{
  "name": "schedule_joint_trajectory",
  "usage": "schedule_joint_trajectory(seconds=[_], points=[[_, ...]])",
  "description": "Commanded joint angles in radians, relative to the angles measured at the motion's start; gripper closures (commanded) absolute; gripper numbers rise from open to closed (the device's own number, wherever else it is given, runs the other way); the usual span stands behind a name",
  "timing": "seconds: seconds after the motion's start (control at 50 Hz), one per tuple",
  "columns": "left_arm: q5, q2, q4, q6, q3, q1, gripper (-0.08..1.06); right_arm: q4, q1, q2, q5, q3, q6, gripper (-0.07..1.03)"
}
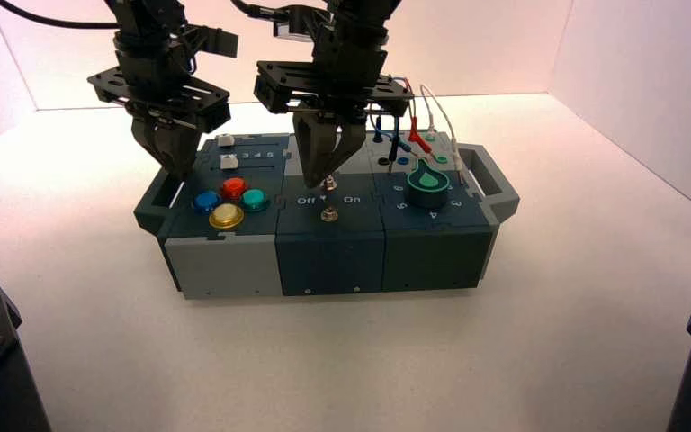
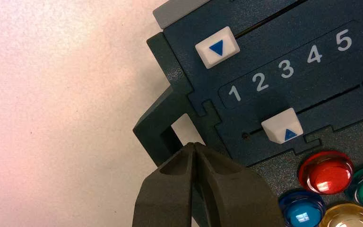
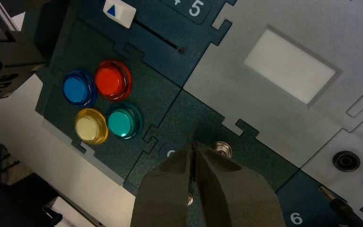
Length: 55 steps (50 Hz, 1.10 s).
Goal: Flip the top switch on with the right gripper.
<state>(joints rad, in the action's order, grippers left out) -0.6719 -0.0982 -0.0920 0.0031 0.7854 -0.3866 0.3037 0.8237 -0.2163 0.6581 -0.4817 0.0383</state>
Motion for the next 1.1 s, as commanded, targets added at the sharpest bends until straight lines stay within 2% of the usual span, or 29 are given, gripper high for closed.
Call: schedule_joint_trajectory(seconds=[0.02, 0.44, 0.62, 0.7, 0.9, 1.1], points=[[-0.002, -0.057, -0.003, 0.023, 0.014, 0.002, 1.01, -0.009, -0.031, 0.025, -0.005, 0.003, 0.005, 0.98], [-0.006, -0.072, -0.003, 0.025, 0.012, 0.002, 1.01, -0.031, -0.137, 0.052, -0.008, -0.049, 0.005, 0.98], [-0.009, -0.074, -0.003, 0.025, 0.011, 0.0, 1.01, -0.023, -0.118, 0.067, -0.012, -0.044, 0.002, 0.98], [-0.009, -0.074, -0.003, 0.026, 0.011, -0.003, 1.01, -0.012, -0.098, 0.107, 0.012, -0.041, 0.005, 0.98], [-0.011, -0.075, -0.005, 0.028, 0.008, -0.002, 1.01, 0.008, -0.084, 0.244, 0.144, -0.057, 0.018, 0.98], [-0.015, -0.074, -0.008, 0.029, 0.006, -0.002, 1.01, 0.012, -0.081, 0.239, 0.195, -0.078, 0.018, 0.98]])
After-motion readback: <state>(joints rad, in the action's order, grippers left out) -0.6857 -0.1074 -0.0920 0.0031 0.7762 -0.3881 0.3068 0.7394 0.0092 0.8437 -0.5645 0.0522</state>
